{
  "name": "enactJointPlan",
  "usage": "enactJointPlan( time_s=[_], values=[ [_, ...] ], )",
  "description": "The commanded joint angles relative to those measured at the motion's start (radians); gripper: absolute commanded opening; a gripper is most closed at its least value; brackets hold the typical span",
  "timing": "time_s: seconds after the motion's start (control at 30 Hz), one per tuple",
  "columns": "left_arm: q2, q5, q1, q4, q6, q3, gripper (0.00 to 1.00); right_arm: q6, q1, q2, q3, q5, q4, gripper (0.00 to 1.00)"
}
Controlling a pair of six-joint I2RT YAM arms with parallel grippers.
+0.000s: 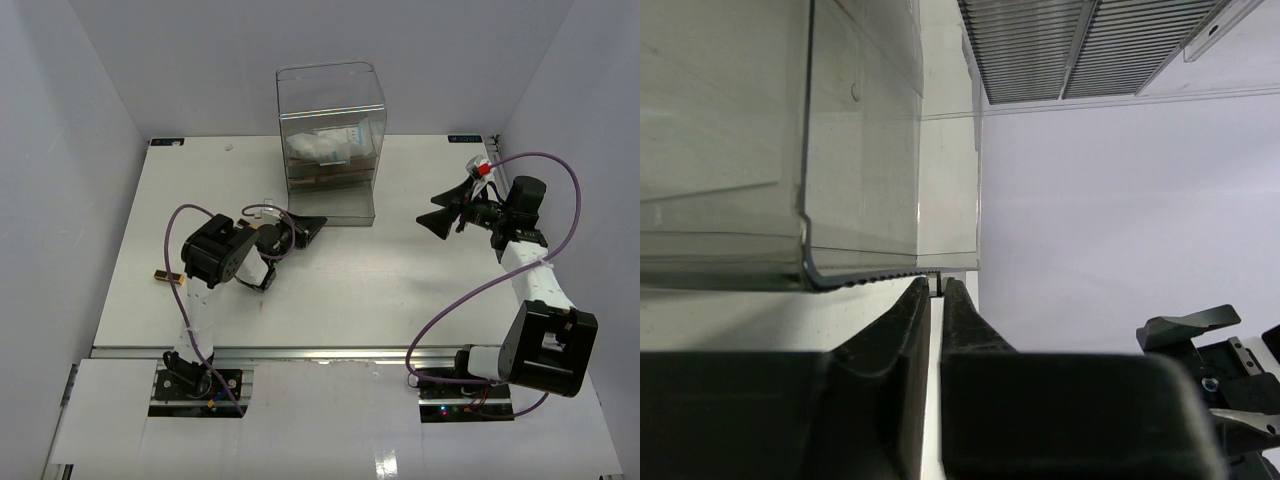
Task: Organize the makeup
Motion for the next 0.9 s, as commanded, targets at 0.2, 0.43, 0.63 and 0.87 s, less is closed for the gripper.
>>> enactJointPlan(
  time_s=[0.2,0.43,0.63,0.87],
  values=[
    [-0.09,0.046,0.0,0.029,0.044,-0.001,0.56,-0.064,-0.003,0.026,0.011,0.018,-0.029,0.9],
    [-0.269,0.088,0.0,-0.165,0.17,-0.044,0.68,-0.068,-0.003,0.022,0.013,0.025,-0.033,0.9],
    [-0.445,0.096,0.0,-0.486,0.305,-0.051,0.78,-0.068,-0.003,0.02,0.013,0.031,-0.036,0.9],
    [-0.611,0.014,0.008,-0.963,0.421,0.016,0.89,-0.068,-0.002,0.009,0.009,0.046,-0.036,0.9]
  ],
)
